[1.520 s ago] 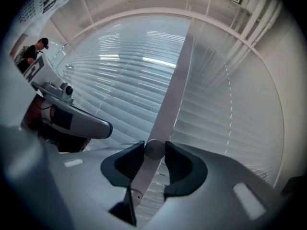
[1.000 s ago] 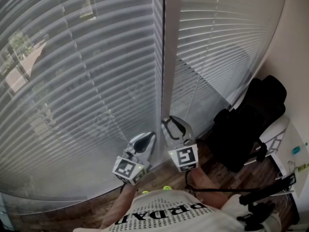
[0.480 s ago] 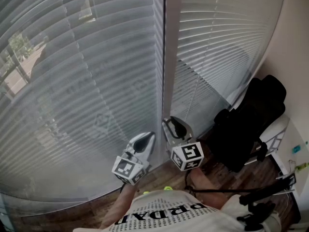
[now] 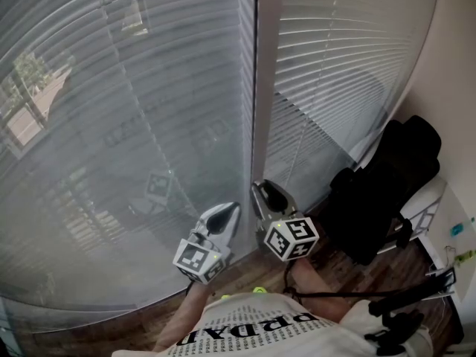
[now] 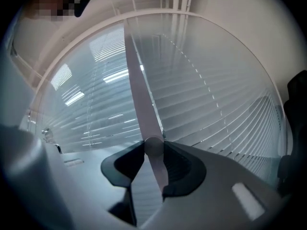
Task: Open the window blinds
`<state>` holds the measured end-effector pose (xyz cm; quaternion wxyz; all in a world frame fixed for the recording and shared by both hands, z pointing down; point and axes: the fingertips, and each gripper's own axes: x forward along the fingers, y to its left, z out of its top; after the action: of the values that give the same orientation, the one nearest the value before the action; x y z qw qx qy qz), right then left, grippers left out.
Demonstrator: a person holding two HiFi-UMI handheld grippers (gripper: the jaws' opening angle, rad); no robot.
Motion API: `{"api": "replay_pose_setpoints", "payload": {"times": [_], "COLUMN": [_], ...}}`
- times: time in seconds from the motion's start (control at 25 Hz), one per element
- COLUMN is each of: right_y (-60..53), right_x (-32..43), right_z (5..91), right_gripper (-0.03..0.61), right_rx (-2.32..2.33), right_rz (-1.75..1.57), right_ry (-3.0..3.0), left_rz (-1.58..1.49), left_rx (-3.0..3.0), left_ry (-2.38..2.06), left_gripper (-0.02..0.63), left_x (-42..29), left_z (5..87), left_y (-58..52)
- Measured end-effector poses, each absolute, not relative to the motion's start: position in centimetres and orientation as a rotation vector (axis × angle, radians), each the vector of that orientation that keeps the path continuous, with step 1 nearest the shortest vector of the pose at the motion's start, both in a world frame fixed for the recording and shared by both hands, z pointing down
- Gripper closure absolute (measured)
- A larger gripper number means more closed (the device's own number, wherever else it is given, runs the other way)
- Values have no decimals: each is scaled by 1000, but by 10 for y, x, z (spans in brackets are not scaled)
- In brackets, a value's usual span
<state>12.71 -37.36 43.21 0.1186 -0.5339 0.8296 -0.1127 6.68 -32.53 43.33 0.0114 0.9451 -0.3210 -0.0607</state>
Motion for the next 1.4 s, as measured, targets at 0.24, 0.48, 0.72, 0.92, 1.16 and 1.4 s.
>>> {"api": "replay_pose_setpoints", "payload": {"times": [0.24,0.48,0.72,0.92,1.16,1.4], "right_y": [-375,-371,-366,-368,-368,-369], "right_x": [128,127,116,109,109,113], "right_z": [432,423,416,422,422,422], "right_gripper": [443,431,422,423,433,439], "right_rx": [-1584,-1715,-1786,-1852,-1845,-1805], "right_rz": [-301,129,504,799,819,574], "right_ry": [2425,2615,2764,2816,2808,2772], "left_rz": [-176,-187,-192,-200,-196,-215], "left_rx": [2940,2947,2951,2944,2948,2957], "left_ry": [-992,-1000,-1013,-1022,-1031,-1032], "left_gripper": [621,621,621,621,621,621], "left_x": [70,66,66,67,66,64], "left_z": [433,430,429,428,426,424], "left_y": [-325,-326,-327,-328,-327,-326]}}
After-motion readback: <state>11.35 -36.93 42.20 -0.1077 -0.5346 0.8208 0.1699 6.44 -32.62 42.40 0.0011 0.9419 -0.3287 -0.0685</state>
